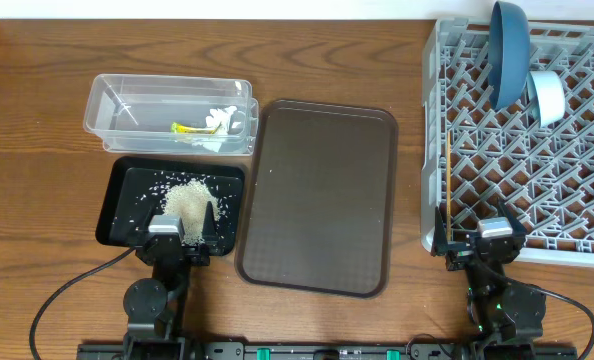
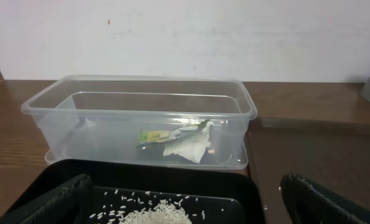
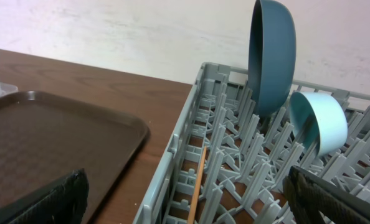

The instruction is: Sort waste into correct bins and load items into the dishwasher rack

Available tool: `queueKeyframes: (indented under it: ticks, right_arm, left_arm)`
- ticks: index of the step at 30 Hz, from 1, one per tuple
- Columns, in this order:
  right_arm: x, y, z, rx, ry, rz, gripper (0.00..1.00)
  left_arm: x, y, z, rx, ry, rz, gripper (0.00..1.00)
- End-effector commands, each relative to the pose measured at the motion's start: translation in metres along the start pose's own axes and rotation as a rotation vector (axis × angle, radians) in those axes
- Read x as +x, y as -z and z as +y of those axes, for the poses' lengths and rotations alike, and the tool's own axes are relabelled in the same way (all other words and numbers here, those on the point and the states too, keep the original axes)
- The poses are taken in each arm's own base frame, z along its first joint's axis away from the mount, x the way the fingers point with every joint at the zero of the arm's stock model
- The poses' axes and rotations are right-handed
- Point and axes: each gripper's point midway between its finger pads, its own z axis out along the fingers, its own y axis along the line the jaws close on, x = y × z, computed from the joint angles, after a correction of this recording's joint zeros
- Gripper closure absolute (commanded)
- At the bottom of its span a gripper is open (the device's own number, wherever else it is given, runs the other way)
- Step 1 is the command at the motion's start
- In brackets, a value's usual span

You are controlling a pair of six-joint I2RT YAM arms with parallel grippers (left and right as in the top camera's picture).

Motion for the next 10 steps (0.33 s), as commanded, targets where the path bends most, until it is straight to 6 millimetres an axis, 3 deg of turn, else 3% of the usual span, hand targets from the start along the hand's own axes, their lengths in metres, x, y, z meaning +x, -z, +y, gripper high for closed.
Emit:
queueKeyframes:
  ticks: [1, 10]
  right_arm:
    - [0.0005, 0.0001, 0.0014, -0.004, 0.011, -0.002, 0.01]
    - [0.0004, 0.0001, 0.0013, -0.004, 0.011, -0.003, 0.01]
  left_arm:
    - [0.0143, -0.0001, 0.0035, -0.015, -0.016, 0.049, 0.02]
    - [0.0143, -0.0001, 0.0034, -0.015, -0.016, 0.049, 0.02]
